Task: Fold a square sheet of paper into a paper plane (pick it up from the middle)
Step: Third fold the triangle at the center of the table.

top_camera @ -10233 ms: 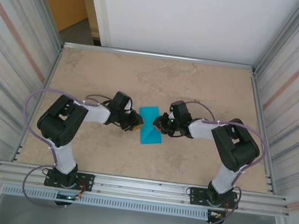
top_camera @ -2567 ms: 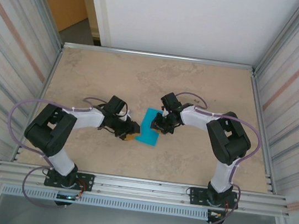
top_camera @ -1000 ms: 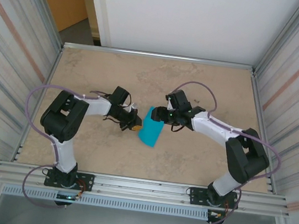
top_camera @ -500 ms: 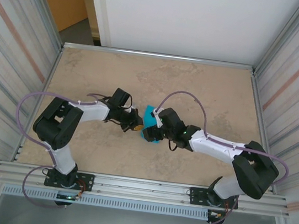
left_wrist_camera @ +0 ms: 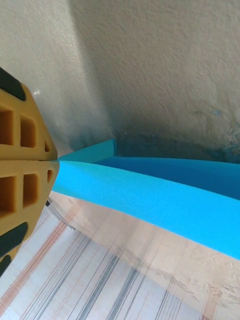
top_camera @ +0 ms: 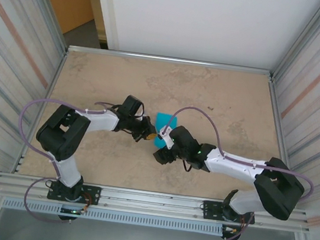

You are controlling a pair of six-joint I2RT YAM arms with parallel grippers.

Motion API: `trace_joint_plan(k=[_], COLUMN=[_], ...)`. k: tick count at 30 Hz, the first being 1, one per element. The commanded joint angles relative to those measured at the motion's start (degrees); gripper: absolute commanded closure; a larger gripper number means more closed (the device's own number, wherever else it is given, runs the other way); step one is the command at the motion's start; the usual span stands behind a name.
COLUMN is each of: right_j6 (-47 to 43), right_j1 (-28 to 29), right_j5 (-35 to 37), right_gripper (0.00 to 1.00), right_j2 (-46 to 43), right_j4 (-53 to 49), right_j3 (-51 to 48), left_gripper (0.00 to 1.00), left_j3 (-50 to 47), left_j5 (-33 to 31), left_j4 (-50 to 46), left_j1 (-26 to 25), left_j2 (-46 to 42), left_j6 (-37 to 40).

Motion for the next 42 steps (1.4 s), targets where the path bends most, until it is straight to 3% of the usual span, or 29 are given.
trace_joint_plan(k=[1, 9, 15, 24, 32, 38, 42], right_j6=[-3.8, -4.7, -6.0, -6.8, -6.8, -5.2, -4.1], right_j1=[1.5, 2.3, 2.3, 2.3, 2.0, -0.4, -2.5], right_j5=[3.2, 11.3, 13.1, 10.3, 8.3, 3.2, -0.2], right_gripper=[0.28, 0.32, 0.47, 0.68, 0.79, 0.98, 1.00], right_j2=[1.9, 6.2, 5.4, 6.2, 7.1, 6.2, 4.4], right_j4=[1.2, 5.9, 6.2, 5.5, 5.7, 4.5, 4.2], right_j3=[1.2, 2.2, 2.0, 2.6, 3.9, 3.5, 2.5], left_gripper=[1.00, 1.00, 0.99, 0.97, 0.93, 0.87, 0.79], left_j3=[-0.4, -0.8, -0.9, -1.0, -1.4, -2.2, -2.5], left_j5=[-0.6, -0.4, -0.1, 0.2, 0.5, 0.0, -0.2], left_j4=[0.7, 0.9, 1.1, 1.3, 1.3, 1.0, -1.2], left_j1=[-0.6, -0.6, -0.6, -0.7, -0.5, 1.0, 3.1], left_j2=[0.6, 0.2, 0.0, 0.1, -0.6, -3.2, -5.2], left_j6=[-1.8, -2.7, -3.0, -2.8, -2.8, -2.7, -1.2])
